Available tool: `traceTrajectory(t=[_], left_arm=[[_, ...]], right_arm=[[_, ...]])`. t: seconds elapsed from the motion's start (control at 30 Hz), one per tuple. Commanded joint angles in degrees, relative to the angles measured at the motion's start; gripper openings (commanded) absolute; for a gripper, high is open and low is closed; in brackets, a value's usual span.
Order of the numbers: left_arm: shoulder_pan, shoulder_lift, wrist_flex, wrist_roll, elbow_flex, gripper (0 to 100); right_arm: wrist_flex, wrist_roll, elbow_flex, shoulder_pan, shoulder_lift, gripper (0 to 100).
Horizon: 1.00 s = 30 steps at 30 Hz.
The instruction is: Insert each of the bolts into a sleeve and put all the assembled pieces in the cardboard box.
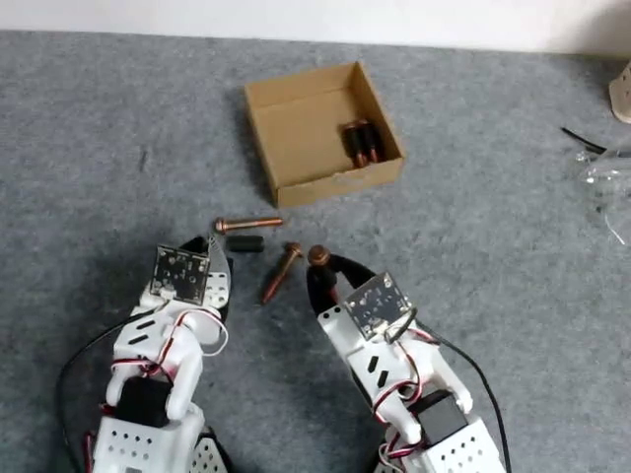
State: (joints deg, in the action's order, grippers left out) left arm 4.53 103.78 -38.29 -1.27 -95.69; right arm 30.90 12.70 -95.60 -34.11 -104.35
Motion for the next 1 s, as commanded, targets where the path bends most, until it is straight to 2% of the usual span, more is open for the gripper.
traceTrajectory(t=[0.0,0.33,0.47,0.53,0.77,0.97], left_arm=[[-0.5,0.6,3.0,-0.3,-0.7,1],[-0.5,0.5,5.0,-0.4,-1.2,1],[-2.0,0.3,6.9,-0.4,-1.5,1],[-2.2,0.3,6.9,-0.4,-1.5,1],[-2.0,0.3,6.9,-0.4,-1.5,1],[-1.9,0.3,6.9,-0.4,-1.5,1]], right_arm=[[-4.2,0.5,-4.7,0.7,-1.0,0.4],[-4.3,0.7,-4.7,0.9,-1.0,0.4],[-4.2,8.0,-4.0,1.0,-0.9,0.4],[-4.1,9.3,-2.0,1.3,-0.9,0.4],[-4.1,4.7,4.4,11.6,-0.8,0.4],[-4.1,4.2,9.4,12.6,3.6,0.4]])
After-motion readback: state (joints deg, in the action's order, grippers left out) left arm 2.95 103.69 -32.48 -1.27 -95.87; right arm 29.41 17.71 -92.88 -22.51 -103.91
